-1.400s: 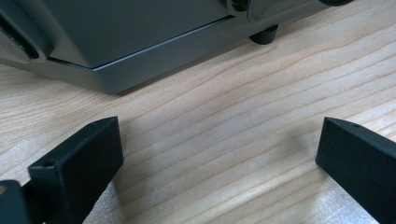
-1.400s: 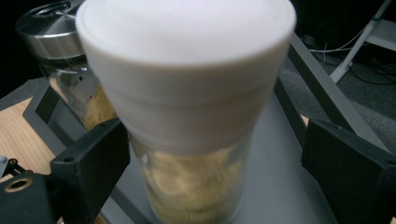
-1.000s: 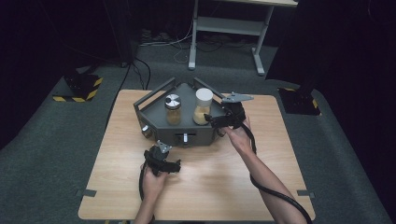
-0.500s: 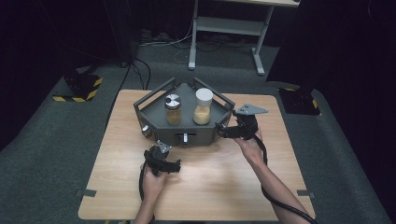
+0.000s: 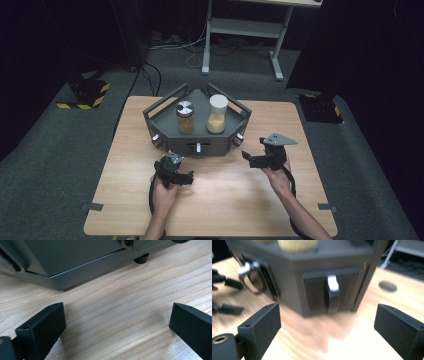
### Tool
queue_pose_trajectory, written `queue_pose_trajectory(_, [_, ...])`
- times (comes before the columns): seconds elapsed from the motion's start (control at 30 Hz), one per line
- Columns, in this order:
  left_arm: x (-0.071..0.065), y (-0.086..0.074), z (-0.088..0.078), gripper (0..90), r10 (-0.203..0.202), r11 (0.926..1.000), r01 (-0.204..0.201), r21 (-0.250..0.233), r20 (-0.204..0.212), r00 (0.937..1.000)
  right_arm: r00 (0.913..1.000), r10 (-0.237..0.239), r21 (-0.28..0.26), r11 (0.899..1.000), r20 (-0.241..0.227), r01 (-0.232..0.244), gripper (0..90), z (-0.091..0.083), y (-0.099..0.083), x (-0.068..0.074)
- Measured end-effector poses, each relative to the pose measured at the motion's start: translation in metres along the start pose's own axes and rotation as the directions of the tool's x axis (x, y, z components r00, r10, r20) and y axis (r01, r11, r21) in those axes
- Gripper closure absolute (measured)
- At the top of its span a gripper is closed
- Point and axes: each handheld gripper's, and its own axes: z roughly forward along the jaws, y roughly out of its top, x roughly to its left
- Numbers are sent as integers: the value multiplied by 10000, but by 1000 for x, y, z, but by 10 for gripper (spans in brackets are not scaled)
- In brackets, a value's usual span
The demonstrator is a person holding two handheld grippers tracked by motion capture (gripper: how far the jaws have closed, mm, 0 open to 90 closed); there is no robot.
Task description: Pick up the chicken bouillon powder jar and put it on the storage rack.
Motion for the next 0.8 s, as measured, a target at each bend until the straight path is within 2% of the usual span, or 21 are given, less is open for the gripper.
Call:
queue_pose_trajectory(0.2, [-1, 0, 0, 6, -24, 10000, 24, 2, -26, 10000, 9994, 127, 679, 9976, 319, -148, 67, 4, -24, 2])
queue_pose_trajectory(0.3, [-1, 0, 0, 6, -27, 10000, 27, 3, -29, 10000, 9983, 344, 904, 9952, 465, -385, 67, 7, -35, 2])
queue_pose_trajectory(0.4, [-1, 0, 0, 6, -27, 10000, 27, 3, -30, 10000, 9973, 272, 1120, 9931, 686, -348, 67, 11, -42, 3])
queue_pose_trajectory(0.47, [-1, 0, 0, 6, -28, 10000, 28, 1, -30, 10000, 9963, 339, 1209, 9917, 785, -432, 67, 12, -45, 3])
queue_pose_trajectory(0.67, [-1, 0, 0, 6, -26, 10000, 26, 4, -32, 10000, 9899, 1021, 1286, 9851, 986, -1144, 67, 12, -56, -4])
queue_pose_trajectory(0.8, [-1, 0, 0, 6, -32, 10000, 32, 3, -35, 10000, 9867, 1169, 1401, 9812, 1133, -1324, 67, 13, -58, -4])
